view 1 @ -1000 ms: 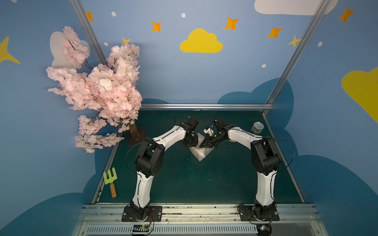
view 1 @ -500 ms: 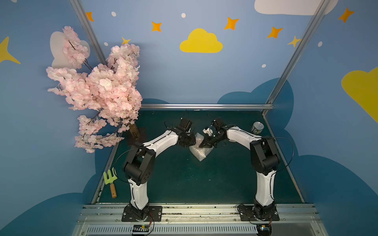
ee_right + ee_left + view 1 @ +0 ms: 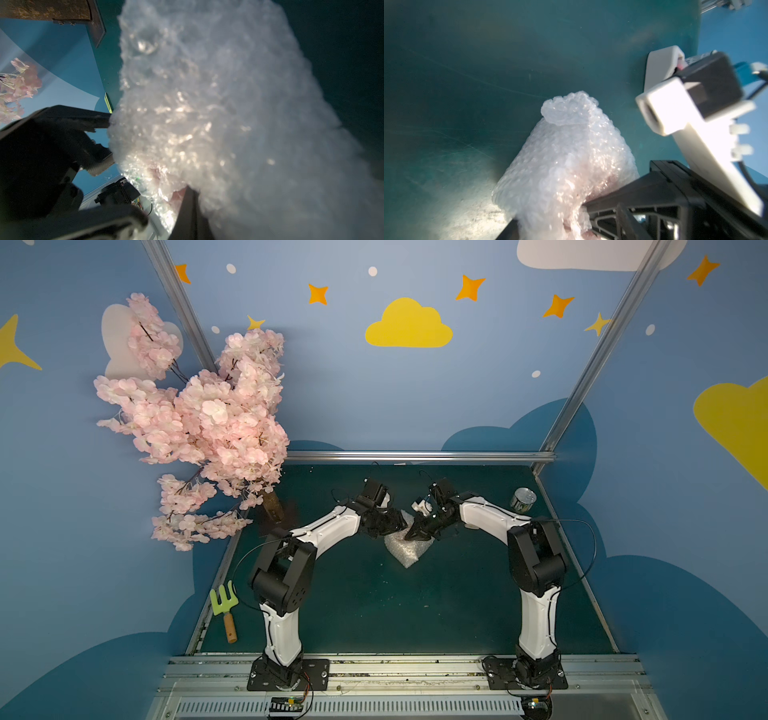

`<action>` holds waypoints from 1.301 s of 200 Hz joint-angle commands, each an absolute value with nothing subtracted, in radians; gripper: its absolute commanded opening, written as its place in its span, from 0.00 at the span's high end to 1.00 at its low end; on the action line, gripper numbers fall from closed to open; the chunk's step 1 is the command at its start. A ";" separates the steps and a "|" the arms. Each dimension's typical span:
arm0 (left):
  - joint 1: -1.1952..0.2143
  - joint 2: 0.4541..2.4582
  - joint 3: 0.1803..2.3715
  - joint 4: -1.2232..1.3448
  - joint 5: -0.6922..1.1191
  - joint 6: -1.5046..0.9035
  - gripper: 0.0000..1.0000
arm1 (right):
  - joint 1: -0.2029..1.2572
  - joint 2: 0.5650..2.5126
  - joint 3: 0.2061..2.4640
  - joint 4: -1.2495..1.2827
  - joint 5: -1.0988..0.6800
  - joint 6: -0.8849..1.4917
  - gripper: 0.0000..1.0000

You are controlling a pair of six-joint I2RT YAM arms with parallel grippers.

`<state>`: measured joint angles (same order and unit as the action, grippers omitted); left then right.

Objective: Wrap mugs in bubble wrap
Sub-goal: Wrap the mug in bubble wrap.

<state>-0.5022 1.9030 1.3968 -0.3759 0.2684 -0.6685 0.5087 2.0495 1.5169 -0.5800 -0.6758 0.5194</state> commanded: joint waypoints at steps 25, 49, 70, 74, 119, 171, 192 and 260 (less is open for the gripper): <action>-0.538 1.997 1.500 -0.551 0.241 -0.621 0.43 | 0.519 2.081 1.522 -0.613 -0.634 0.532 1.00; -0.554 2.029 1.524 -0.568 0.225 -0.612 0.44 | 0.525 2.082 1.522 -0.605 -0.638 0.537 1.00; -0.572 2.059 1.555 -0.606 0.192 -0.585 0.49 | 0.526 2.082 1.524 -0.603 -0.638 0.541 1.00; -0.575 2.062 1.557 -0.612 0.187 -0.580 0.50 | 0.526 2.083 1.524 -0.602 -0.637 0.541 1.00; -0.584 2.095 1.578 -0.665 0.153 -0.568 0.71 | 0.524 2.075 1.523 -0.587 -0.645 0.559 1.00; -0.593 2.112 1.618 -0.719 0.100 -0.531 0.82 | 0.498 2.001 1.494 -0.554 -0.667 0.598 0.81; -0.597 2.112 1.626 -0.725 0.089 -0.525 0.82 | 0.480 1.956 1.481 -0.563 -0.674 0.607 0.67; -0.609 2.112 1.656 -0.750 0.054 -0.478 0.83 | 0.398 1.795 1.374 -0.625 -0.636 0.589 0.50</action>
<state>-0.5926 2.0777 1.6547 -0.6891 0.0544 -0.5114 0.4294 1.8671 1.4178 -0.5694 -0.6704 0.6041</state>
